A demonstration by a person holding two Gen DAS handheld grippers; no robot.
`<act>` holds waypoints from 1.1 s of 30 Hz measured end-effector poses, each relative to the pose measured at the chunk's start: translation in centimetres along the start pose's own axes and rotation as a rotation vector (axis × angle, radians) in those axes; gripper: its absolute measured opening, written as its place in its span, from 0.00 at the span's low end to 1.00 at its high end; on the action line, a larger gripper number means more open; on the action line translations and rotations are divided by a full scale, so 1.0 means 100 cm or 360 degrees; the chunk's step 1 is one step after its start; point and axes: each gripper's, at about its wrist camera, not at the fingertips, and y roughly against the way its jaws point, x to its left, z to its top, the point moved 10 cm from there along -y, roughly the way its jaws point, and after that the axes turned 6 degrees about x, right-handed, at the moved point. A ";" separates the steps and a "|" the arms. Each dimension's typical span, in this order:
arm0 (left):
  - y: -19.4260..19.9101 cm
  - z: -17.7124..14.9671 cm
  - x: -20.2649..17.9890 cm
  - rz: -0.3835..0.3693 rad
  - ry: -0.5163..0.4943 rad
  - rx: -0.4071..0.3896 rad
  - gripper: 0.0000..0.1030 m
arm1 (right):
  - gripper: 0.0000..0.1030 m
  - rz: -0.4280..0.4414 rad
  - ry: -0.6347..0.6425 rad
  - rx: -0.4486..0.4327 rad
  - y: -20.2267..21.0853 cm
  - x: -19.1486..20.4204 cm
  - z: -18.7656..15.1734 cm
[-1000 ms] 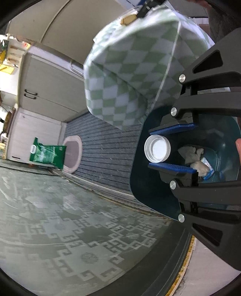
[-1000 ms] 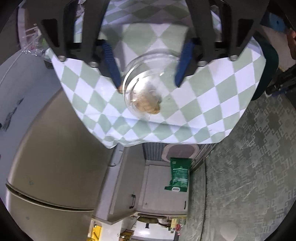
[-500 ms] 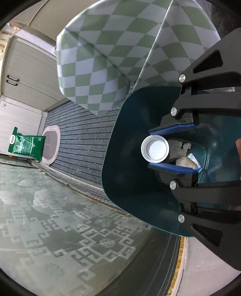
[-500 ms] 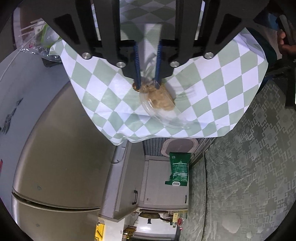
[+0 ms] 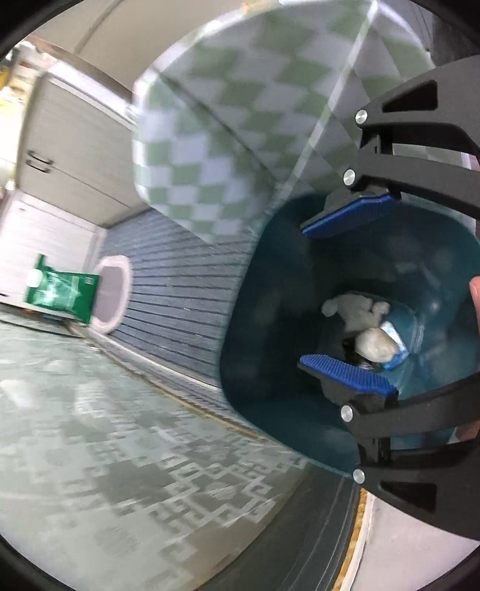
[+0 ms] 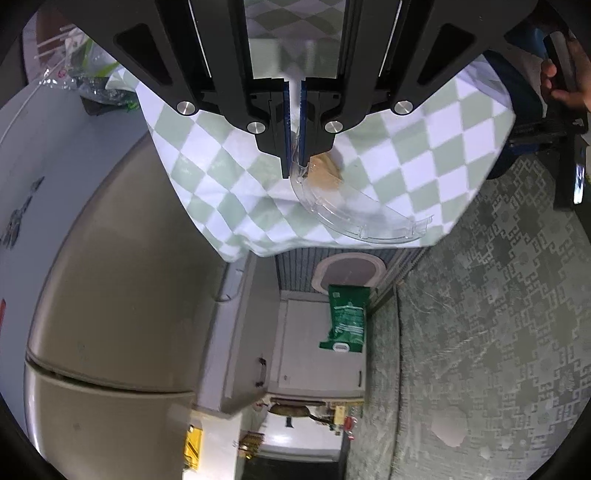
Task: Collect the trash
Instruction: 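Drop the white cap into the teal bin with the left gripper while the right lifts the container, then carry the clear plastic container into the teal bin and open the right gripper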
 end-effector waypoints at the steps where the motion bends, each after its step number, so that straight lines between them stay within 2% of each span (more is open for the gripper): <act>1: 0.009 0.005 -0.001 -0.0025 0.0005 -0.0041 0.70 | 0.03 0.0013 0.0011 -0.0003 0.001 0.004 0.001; 3: 0.031 0.014 -0.005 -0.0083 0.0009 -0.0135 0.74 | 0.03 0.0047 0.0045 -0.0006 0.002 0.017 0.004; 9: 0.107 0.036 -0.023 -0.0309 -0.0048 -0.0455 0.77 | 0.03 0.0111 0.0164 0.0008 0.001 0.057 0.009; 18: 0.216 0.038 -0.058 -0.0606 -0.0199 -0.0911 0.86 | 0.03 0.0246 0.0291 0.0061 -0.004 0.118 0.008; 21: 0.246 0.034 -0.060 -0.0664 -0.0225 -0.1038 0.87 | 0.03 0.0290 0.0344 0.0071 -0.005 0.143 0.007; 25: 0.272 0.031 -0.059 -0.0744 -0.0214 -0.1128 0.87 | 0.03 0.0379 0.0405 0.0106 -0.008 0.178 0.001; 30: 0.283 0.031 -0.060 -0.0806 -0.0211 -0.1135 0.88 | 0.03 0.0520 0.0414 0.0203 -0.018 0.214 -0.013; 33: 0.293 0.025 -0.058 -0.0830 -0.0228 -0.1148 0.88 | 0.03 0.0553 0.0434 0.0265 -0.028 0.231 -0.024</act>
